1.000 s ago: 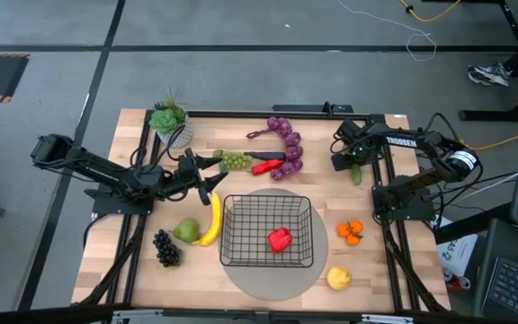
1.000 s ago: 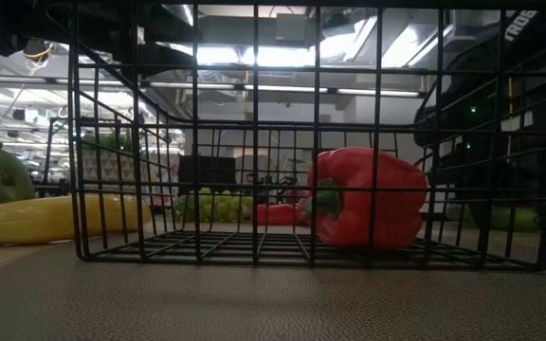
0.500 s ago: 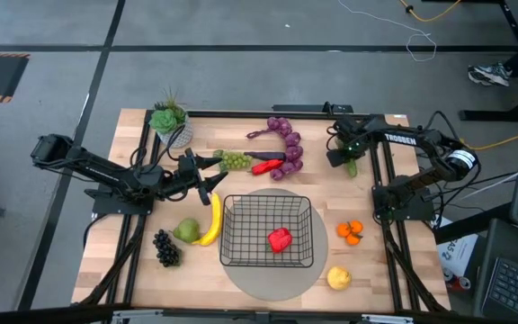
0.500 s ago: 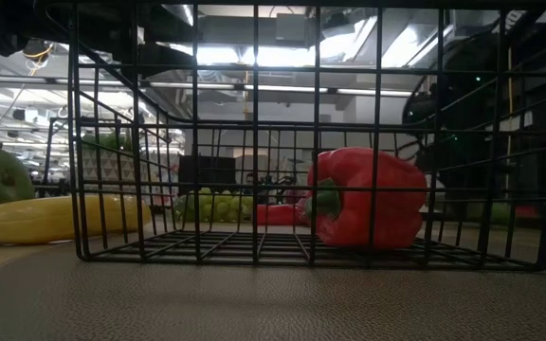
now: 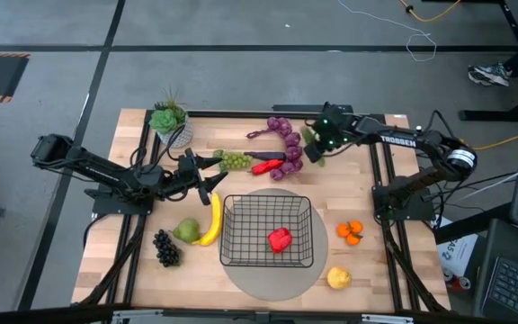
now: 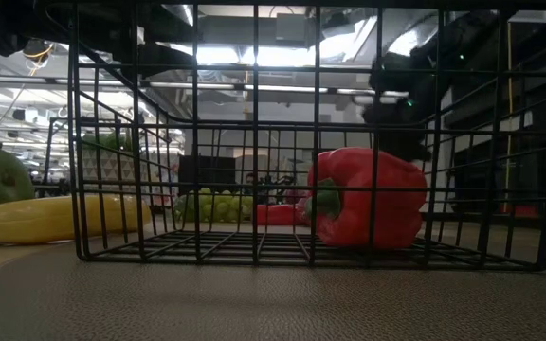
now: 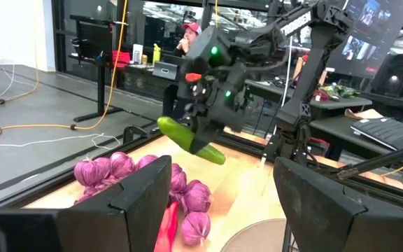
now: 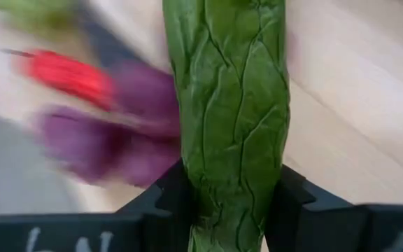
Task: Build produce basket
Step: Put the green cucumber into the wire basket
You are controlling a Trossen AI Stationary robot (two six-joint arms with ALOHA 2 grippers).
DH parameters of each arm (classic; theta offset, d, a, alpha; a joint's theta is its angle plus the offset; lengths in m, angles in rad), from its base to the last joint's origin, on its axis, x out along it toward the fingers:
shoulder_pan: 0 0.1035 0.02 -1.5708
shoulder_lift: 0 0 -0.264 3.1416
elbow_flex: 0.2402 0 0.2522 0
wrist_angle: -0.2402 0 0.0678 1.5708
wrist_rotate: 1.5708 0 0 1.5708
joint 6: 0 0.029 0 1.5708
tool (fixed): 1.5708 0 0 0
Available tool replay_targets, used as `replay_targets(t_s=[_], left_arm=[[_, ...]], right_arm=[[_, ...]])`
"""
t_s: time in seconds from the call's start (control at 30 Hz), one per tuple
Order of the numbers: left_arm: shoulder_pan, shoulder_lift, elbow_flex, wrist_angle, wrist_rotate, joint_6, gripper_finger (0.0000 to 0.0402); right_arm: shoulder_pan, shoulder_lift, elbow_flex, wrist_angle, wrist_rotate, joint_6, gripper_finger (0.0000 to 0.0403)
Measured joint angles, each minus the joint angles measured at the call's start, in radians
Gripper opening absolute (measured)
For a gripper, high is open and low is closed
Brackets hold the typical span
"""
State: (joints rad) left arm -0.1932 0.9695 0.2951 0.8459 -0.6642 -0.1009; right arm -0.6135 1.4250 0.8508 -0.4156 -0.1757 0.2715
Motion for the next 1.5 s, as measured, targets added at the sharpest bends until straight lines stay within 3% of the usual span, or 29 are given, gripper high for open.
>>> replay_targets(t_s=[0.27,0.43,0.53,1.0,1.2,1.4,1.5], left_arm=[[0.0,0.0,0.0,0.0,0.0,0.0,0.0247],[0.0,0.0,0.0,0.0,0.0,0.0,0.0247],[0.0,0.0,0.0,0.0,0.0,0.0,0.0247],[0.0,0.0,0.0,0.0,0.0,0.0,0.0247],[0.0,0.0,0.0,0.0,0.0,0.0,0.0247],[0.0,0.0,0.0,0.0,0.0,0.0,0.0247],[0.0,0.0,0.0,0.0,0.0,0.0,0.0247]], right_arm=[[0.121,-0.001,0.181,0.041,-0.173,-0.041,0.0117],[0.251,-0.002,0.259,0.134,-0.362,-0.045,0.0117],[0.343,-0.002,0.284,0.197,-0.392,-0.045,0.0117],[0.679,-0.002,0.299,0.181,-0.171,-0.128,0.0117],[0.703,-0.002,0.299,0.105,-0.137,-0.126,0.0117],[0.703,-0.002,0.298,0.021,0.046,-0.118,0.0117],[0.702,-0.002,0.298,0.021,0.073,-0.121,0.0117]])
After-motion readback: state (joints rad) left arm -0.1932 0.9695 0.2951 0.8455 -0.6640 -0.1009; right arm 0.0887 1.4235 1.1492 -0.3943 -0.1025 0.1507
